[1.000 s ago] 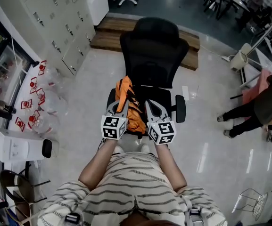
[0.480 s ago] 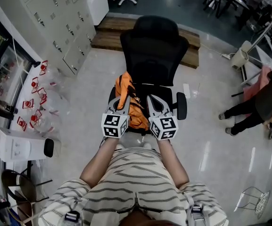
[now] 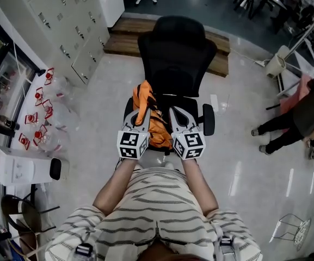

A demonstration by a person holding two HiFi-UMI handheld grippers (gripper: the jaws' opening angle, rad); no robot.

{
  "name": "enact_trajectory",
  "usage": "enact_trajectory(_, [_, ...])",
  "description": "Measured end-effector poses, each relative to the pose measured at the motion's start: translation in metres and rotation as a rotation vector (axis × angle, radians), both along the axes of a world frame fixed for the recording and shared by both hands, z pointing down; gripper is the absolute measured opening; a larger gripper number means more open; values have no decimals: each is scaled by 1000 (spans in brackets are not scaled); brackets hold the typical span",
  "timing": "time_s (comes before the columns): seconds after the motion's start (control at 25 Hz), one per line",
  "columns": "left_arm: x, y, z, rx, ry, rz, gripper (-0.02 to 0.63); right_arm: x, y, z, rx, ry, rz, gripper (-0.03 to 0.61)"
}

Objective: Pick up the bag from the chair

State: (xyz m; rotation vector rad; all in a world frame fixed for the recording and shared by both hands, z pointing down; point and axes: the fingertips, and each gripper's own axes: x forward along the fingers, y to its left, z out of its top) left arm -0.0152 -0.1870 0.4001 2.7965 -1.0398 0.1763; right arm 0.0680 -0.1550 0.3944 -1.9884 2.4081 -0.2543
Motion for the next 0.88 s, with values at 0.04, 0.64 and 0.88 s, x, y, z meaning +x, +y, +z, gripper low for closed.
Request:
enact_trajectory(0.04, [0,1,-1,3,1,0,37,0,0,0,-1,2,-2,18])
enact_trajectory(0.64, [0,3,-6,22,6,-11,37,3,3,0,6,5,-3,18])
enact_trajectory(0.88, [2,0,-5,26,-3,-9,37,8,0,0,7,0,5,18])
